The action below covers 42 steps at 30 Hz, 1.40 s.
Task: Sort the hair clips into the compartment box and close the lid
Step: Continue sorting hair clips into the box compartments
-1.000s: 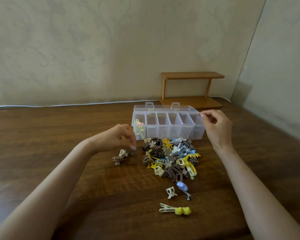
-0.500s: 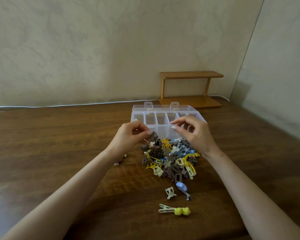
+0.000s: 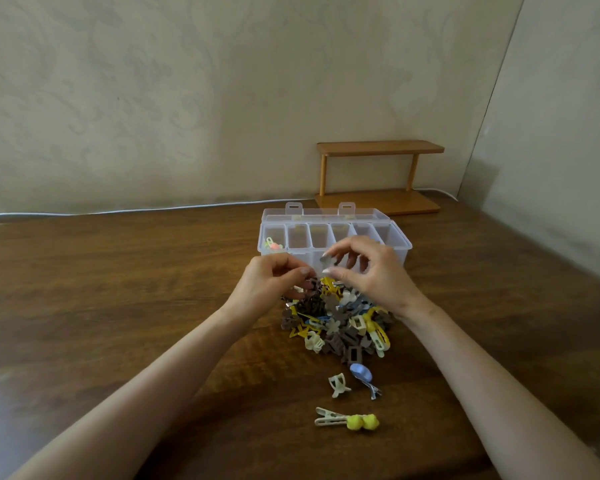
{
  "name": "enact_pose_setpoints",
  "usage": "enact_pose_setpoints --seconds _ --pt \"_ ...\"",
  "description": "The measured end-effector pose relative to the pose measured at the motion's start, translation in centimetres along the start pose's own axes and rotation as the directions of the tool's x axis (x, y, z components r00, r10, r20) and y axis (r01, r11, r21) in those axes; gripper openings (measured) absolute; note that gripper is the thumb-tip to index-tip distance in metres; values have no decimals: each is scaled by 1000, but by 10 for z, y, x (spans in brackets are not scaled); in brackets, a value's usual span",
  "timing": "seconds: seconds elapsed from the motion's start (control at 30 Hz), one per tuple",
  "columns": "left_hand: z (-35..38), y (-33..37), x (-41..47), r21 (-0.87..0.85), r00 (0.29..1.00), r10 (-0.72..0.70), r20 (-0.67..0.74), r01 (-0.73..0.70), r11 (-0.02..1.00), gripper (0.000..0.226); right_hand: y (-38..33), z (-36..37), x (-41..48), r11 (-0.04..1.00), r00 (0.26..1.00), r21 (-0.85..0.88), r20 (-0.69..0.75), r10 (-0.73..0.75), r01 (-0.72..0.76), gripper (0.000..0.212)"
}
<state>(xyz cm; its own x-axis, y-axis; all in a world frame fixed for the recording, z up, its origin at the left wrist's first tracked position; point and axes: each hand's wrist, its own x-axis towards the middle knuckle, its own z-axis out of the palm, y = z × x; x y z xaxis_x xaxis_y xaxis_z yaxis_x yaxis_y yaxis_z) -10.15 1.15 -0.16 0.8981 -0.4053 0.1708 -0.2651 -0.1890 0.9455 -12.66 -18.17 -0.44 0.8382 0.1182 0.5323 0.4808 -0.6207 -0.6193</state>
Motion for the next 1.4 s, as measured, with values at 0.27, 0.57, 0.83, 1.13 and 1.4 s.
enact_pose_setpoints --seconds 0.27,0.57,0.83,1.13,1.4 --pt "2 -3 0 83 999 -16 33 13 996 12 46 -42 3 892 799 -324 -597 66 -316 26" --pt "4 -4 0 165 1000 9 22 -12 986 10 57 -44 1 874 819 -283 -539 197 -396 25" --pt "11 -2 -3 422 983 178 47 -181 888 9 36 -38 3 969 847 -156 -525 81 -189 14" --pt "41 3 -4 624 908 368 198 -406 667 14 25 -38 9 984 928 -109 -361 95 -143 11" --pt "85 12 15 803 904 248 348 -424 418 48 39 -36 -16 972 916 -134 -380 129 -192 11"
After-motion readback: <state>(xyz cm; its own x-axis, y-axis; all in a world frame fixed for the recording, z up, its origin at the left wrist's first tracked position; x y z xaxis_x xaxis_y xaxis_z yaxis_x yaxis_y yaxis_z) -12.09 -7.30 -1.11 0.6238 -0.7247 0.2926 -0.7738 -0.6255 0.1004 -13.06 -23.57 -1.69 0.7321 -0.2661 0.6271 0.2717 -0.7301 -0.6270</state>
